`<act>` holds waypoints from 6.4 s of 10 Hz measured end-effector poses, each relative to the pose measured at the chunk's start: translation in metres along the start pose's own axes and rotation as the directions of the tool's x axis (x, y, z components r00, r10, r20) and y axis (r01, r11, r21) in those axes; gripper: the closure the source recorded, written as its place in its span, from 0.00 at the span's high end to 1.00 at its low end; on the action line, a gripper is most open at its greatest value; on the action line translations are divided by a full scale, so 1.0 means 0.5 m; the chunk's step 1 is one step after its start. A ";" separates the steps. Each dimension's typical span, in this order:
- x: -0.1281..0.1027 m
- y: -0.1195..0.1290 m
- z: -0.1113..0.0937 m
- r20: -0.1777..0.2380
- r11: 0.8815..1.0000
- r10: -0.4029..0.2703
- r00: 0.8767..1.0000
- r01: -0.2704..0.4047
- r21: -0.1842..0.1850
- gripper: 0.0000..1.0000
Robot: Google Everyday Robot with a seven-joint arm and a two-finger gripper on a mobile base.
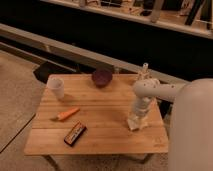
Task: Place the eraser in the ceramic cup
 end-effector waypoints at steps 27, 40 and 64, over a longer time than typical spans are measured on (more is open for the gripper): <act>0.305 0.362 -0.216 0.146 0.482 -0.876 0.459 0.838 0.258 0.00; 0.432 0.567 -0.283 0.216 0.169 -0.968 0.131 0.970 0.173 0.00; 0.600 0.877 -0.312 0.245 -0.324 -0.891 -0.382 0.913 0.247 0.00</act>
